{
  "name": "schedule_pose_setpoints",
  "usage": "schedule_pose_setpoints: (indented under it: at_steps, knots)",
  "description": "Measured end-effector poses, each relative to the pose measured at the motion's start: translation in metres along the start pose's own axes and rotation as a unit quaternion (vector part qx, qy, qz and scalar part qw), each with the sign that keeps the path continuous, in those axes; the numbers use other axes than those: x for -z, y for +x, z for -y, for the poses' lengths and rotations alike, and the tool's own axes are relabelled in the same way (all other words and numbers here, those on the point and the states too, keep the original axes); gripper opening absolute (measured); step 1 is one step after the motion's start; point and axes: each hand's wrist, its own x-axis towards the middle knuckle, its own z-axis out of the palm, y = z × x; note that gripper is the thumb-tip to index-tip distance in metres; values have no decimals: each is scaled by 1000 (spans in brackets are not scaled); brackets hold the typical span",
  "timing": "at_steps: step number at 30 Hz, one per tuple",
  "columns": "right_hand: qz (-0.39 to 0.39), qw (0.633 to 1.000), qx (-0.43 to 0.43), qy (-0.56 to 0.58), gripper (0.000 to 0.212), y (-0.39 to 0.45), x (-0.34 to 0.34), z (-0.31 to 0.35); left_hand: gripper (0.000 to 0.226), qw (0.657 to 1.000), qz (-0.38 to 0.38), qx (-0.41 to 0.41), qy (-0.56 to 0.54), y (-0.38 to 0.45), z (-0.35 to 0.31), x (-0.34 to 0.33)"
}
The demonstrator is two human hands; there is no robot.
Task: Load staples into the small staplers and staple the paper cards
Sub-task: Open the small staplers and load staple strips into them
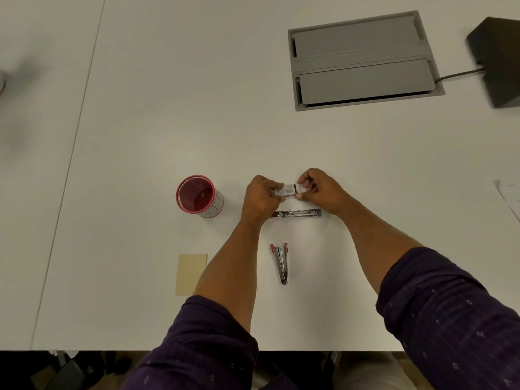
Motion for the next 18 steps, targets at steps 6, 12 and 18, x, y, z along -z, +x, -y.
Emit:
schedule_pose_setpoints:
  at_steps: [6,12,18]
  knots:
    - [-11,1000,8,-16,30,1,-3,1,39,997,11,19,-76,0,4,10]
    - [-24,1000,10,-14,21,0,-2,-1,40,993,24,36,-113,1,4,13]
    - [-79,997,-11,15,11,-2,-9,1,40,992,20,31,-125,0,7,12]
